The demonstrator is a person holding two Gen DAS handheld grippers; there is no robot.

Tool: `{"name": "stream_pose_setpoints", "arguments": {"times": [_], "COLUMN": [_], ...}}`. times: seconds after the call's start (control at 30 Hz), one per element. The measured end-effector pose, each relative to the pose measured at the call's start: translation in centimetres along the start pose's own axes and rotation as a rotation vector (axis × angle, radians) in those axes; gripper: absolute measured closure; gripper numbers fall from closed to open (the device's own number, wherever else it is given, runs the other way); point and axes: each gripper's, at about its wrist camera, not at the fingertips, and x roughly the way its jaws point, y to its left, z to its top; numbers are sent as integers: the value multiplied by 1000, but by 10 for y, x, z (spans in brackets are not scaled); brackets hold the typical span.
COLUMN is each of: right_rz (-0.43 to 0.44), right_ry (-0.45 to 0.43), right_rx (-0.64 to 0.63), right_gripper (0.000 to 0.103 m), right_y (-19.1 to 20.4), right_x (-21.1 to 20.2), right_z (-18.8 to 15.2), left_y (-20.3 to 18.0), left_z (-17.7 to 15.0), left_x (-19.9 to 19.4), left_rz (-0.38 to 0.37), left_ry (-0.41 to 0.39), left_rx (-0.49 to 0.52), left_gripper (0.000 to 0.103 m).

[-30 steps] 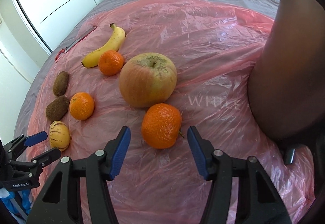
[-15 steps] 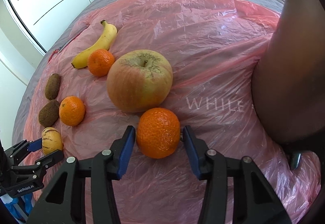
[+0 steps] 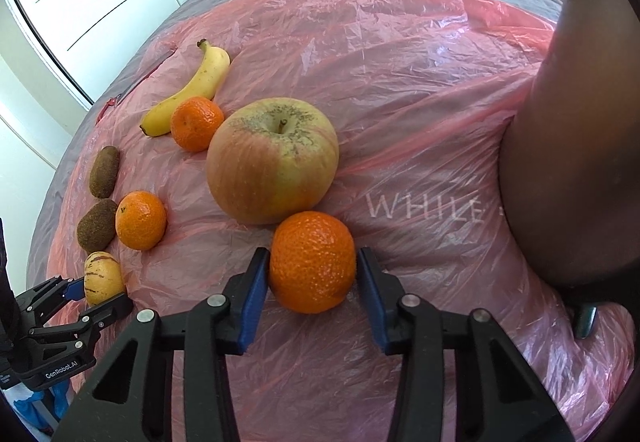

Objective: Organize fruits
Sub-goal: 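Lift and carry the mandarin and striped squash toward the green tray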

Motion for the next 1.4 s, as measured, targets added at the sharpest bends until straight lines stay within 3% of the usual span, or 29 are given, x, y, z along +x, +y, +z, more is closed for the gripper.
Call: {"name": "stream_pose_setpoints", "arguments": {"times": [0.67,1.4], "right_rz": [-1,6], "right_ry": [-62,-85], "right_rx": [-25,-96], "right_gripper": [40,39], "right_y": [8,40], "right_x": [-41,-113], "right_z": [-1,-52], "left_y": [0,-5], "left_z": [-1,-40], "left_x": [-37,-103], "left_rz": [1,-25], "left_ry": [-57,-128], "left_rx": [-16,-42], "left_gripper": [55,55]}}
